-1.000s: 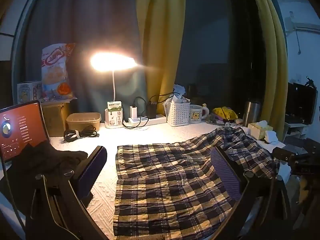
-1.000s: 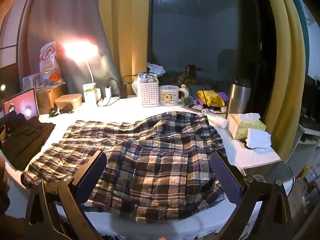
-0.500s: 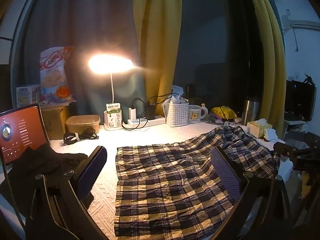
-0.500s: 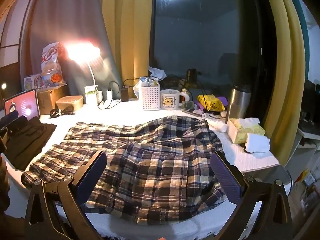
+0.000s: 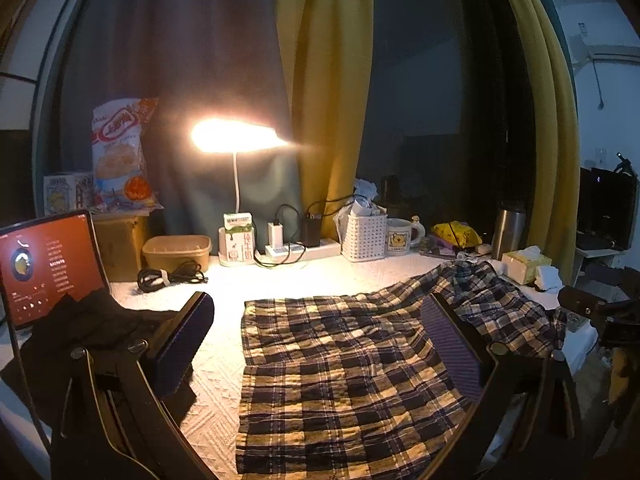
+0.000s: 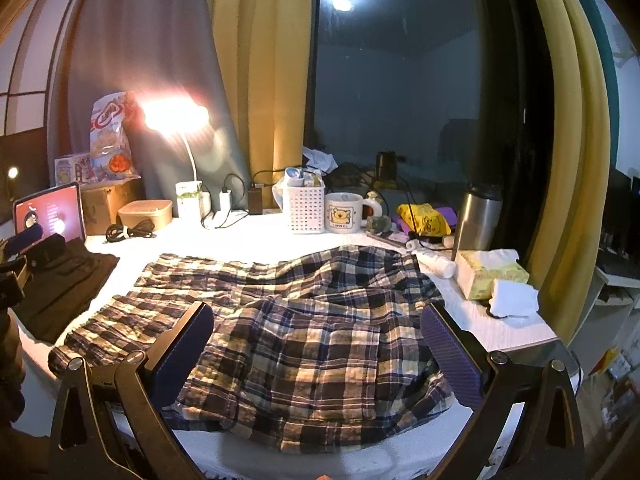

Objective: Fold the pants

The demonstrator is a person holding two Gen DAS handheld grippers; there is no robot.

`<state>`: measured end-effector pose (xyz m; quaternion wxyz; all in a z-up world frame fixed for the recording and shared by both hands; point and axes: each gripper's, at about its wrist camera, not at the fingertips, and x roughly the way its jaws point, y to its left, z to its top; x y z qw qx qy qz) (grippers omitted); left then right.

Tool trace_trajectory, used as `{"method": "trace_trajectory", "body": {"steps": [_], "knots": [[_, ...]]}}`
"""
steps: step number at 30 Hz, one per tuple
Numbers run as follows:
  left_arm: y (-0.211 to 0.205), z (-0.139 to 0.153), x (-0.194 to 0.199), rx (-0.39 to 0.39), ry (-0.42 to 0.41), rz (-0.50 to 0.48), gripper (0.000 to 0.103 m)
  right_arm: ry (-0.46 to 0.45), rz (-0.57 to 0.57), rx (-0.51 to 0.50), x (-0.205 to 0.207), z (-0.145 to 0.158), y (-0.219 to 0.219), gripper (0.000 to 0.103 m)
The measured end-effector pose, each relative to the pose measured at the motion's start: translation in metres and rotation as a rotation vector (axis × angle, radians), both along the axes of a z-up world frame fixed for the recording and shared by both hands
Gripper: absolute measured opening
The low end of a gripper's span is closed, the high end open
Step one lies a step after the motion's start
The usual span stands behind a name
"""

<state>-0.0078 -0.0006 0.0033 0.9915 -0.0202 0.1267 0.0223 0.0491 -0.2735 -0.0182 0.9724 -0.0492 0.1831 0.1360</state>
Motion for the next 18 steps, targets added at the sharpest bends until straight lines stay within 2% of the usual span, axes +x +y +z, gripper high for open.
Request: {"method": "trace_trajectory", "body": {"steps": [18], "knots": [[-0.0059,-0.0022,-0.0013,0.006,-0.014,-0.003,0.102,0.002,0.01,-0.009,0.0013,-0.0045,0.0039,0.103]]}}
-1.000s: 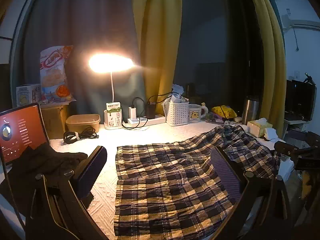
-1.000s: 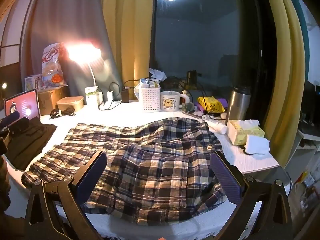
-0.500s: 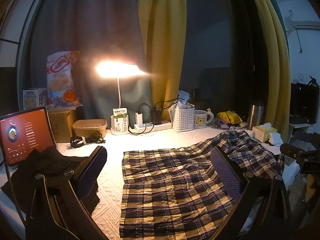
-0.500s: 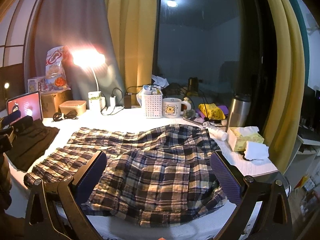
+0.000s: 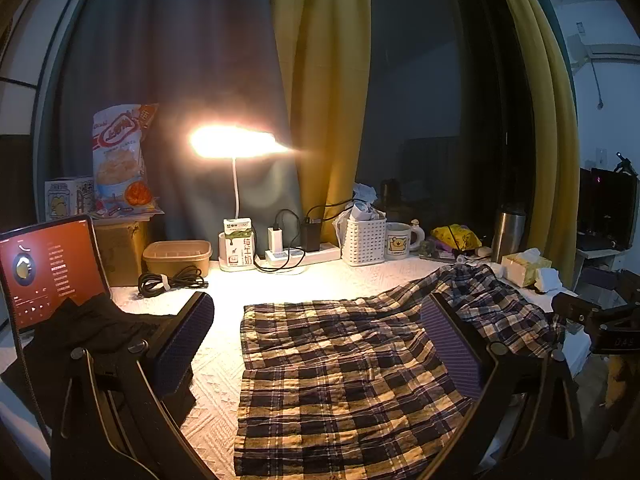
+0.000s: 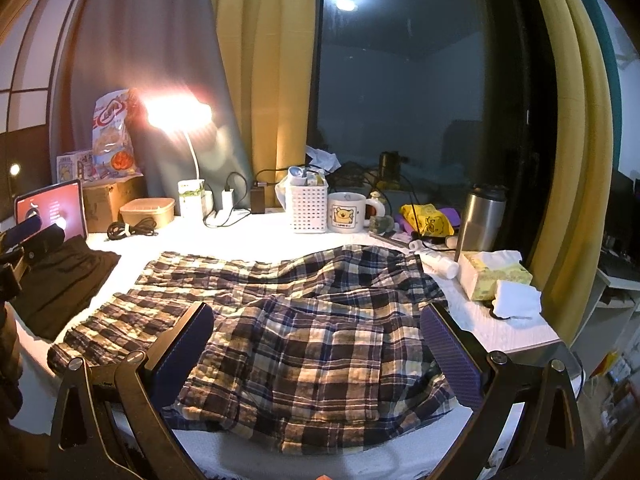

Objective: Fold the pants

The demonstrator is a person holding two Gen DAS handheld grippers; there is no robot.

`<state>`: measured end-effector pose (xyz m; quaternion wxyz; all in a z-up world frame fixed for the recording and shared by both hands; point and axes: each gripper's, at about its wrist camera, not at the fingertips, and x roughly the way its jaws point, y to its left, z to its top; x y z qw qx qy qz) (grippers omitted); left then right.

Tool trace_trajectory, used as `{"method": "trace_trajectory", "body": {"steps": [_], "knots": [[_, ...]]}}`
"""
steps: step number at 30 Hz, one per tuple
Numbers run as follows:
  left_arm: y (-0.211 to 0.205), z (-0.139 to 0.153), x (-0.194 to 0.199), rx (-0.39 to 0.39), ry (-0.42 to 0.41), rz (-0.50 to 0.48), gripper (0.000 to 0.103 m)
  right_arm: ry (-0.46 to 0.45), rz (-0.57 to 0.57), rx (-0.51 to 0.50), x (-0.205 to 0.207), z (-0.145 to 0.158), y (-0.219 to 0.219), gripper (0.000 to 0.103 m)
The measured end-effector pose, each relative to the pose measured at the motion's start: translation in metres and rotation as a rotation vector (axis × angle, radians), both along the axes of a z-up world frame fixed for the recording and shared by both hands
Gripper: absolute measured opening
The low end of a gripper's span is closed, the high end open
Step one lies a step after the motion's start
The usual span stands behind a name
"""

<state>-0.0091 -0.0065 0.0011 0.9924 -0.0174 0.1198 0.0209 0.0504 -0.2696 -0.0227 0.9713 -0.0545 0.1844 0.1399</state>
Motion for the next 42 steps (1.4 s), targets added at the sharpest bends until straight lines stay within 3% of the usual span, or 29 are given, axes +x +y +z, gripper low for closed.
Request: {"method": "trace_trajectory", "body": {"steps": [42], "knots": [[-0.0013,-0.0033,-0.0012,0.001,0.016,-0.011,0.102,-0.002,0.005,-0.002,-0.0015,-0.0037,0.0054,0.103]]}}
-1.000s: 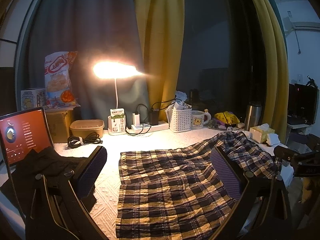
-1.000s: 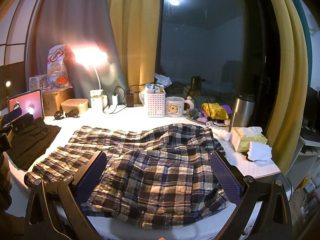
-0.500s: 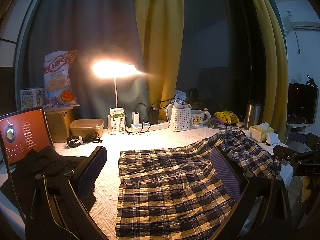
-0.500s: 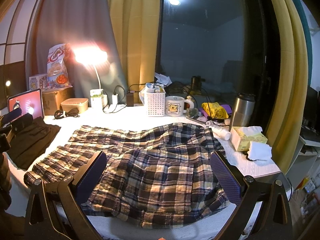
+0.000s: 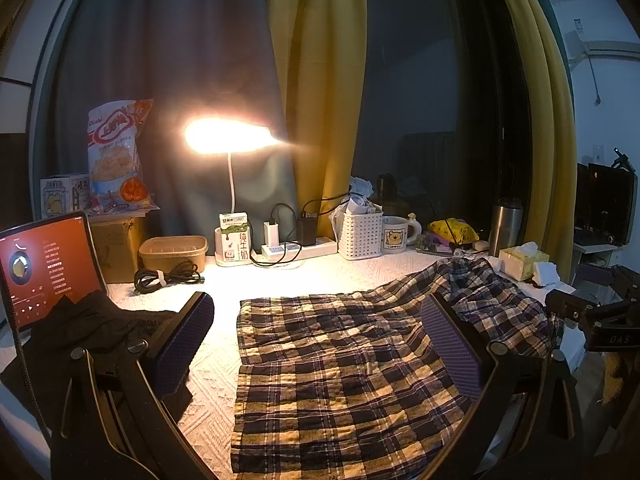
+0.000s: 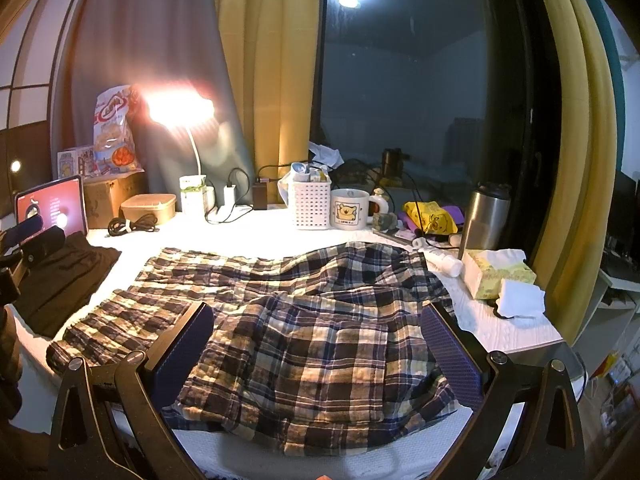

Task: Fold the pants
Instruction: 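Lower both grippers onto the pants hem and close on the fabric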

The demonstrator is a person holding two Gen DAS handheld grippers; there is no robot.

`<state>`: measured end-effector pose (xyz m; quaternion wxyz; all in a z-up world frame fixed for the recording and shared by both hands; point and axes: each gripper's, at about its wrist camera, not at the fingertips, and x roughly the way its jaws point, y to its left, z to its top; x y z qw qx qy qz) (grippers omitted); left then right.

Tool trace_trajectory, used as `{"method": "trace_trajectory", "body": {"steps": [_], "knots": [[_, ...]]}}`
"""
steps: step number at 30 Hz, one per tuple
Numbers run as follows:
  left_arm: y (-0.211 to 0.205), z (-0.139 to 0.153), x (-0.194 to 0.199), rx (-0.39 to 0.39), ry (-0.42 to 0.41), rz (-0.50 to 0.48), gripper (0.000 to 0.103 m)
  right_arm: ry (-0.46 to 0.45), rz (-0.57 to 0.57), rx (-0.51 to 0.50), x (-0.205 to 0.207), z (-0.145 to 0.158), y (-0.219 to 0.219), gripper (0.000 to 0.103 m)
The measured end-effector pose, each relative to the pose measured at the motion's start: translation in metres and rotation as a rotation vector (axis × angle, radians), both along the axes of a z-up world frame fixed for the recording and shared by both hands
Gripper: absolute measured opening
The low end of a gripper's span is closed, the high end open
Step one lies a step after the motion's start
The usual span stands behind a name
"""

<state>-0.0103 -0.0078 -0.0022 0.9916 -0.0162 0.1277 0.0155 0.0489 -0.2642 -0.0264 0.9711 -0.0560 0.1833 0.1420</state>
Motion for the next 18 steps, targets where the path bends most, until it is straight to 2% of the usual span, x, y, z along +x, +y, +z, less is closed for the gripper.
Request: {"method": "trace_trajectory", "body": {"steps": [10,18], "knots": [[0.009,0.0,0.016,0.001,0.033,-0.01,0.102,0.032,-0.006,-0.004,0.017,-0.008,-0.005,0.103],[0.023,-0.008,0.061,0.042,0.121,0.0,0.102,0.045,-0.069,-0.036,0.057,-0.003,-0.021,0.103]]}}
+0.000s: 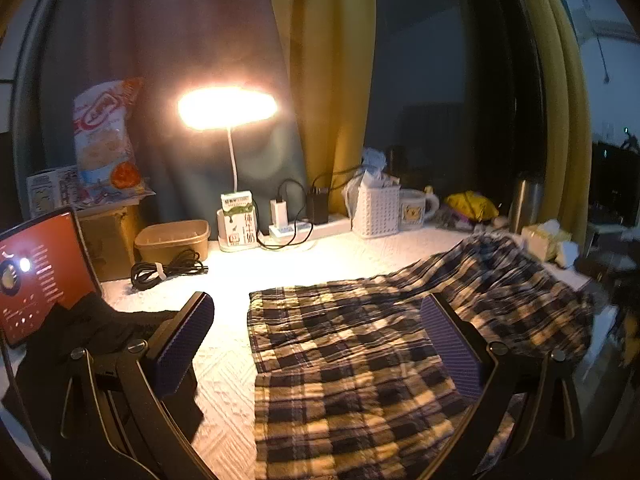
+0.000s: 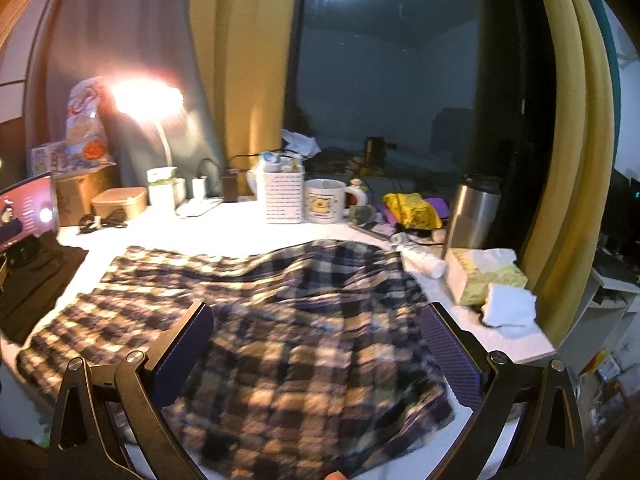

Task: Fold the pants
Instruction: 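Lower both grippers onto the pants hem and close on the fabric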

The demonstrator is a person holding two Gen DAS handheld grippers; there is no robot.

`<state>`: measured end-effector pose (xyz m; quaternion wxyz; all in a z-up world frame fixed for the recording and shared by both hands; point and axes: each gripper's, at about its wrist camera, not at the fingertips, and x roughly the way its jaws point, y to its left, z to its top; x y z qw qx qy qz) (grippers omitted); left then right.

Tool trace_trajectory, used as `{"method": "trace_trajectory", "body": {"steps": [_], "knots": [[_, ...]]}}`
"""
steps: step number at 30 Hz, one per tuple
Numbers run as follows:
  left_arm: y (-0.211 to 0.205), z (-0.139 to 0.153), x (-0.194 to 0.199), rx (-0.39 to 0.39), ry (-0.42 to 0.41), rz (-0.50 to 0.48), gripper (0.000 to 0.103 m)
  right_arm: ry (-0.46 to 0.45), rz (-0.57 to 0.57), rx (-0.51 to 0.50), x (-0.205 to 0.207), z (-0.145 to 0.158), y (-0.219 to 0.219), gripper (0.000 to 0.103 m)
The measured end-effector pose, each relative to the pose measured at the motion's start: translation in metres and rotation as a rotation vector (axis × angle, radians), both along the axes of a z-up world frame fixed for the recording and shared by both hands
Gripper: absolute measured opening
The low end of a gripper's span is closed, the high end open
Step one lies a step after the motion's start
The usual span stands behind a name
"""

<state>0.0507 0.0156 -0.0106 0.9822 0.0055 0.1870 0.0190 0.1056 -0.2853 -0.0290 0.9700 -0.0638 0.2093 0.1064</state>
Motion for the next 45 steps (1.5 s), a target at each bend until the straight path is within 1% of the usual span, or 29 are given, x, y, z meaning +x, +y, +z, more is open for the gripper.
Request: {"method": "trace_trajectory", "body": {"steps": [3,8,14,19,24,27,28,29,32,34,39,42,43,44,45], "knots": [[0.007,-0.002,0.024,-0.002,0.043,-0.006,0.102,0.014,-0.021,0.007,0.02,0.002,-0.007,0.103],[0.02,-0.002,0.057,0.009,0.081,0.015,0.102,0.052,-0.051,0.004,0.056,0.004,-0.016,0.103],[0.037,-0.005,0.101,-0.013,0.155,0.033,0.102,0.104,-0.069,0.01,0.094,0.007,-0.024,0.103],[0.055,-0.021,0.139,-0.035,0.239,0.054,0.102,0.135,-0.084,0.036,0.124,0.01,-0.032,0.103],[0.068,-0.037,0.164,-0.046,0.294,0.056,0.102,0.155,-0.085,0.034,0.15,0.009,-0.037,0.103],[0.075,-0.054,0.181,-0.052,0.355,0.059,0.101,0.188,-0.082,0.032,0.174,0.003,-0.041,0.103],[0.078,-0.059,0.186,-0.058,0.378,0.056,0.098,0.197,-0.08,0.034,0.18,0.001,-0.041,0.103],[0.081,-0.064,0.192,-0.062,0.402,0.05,0.094,0.211,-0.078,0.038,0.189,0.0,-0.043,0.103],[0.086,-0.076,0.204,-0.073,0.465,0.027,0.093,0.239,-0.074,0.049,0.21,-0.004,-0.046,0.102],[0.086,-0.08,0.208,-0.087,0.49,0.012,0.093,0.27,-0.067,0.055,0.227,-0.01,-0.049,0.095],[0.085,-0.088,0.221,-0.138,0.541,-0.034,0.093,0.365,-0.055,0.047,0.262,-0.032,-0.049,0.091],[0.08,-0.095,0.226,-0.134,0.578,-0.057,0.093,0.418,-0.052,0.032,0.275,-0.045,-0.046,0.088],[0.076,-0.099,0.228,-0.131,0.602,-0.072,0.093,0.434,-0.043,0.035,0.278,-0.05,-0.045,0.087],[0.072,-0.1,0.227,-0.092,0.588,-0.075,0.093,0.445,-0.037,0.04,0.281,-0.053,-0.044,0.087],[0.07,-0.102,0.227,-0.077,0.596,-0.08,0.092,0.457,-0.032,0.042,0.283,-0.057,-0.043,0.087]]}}
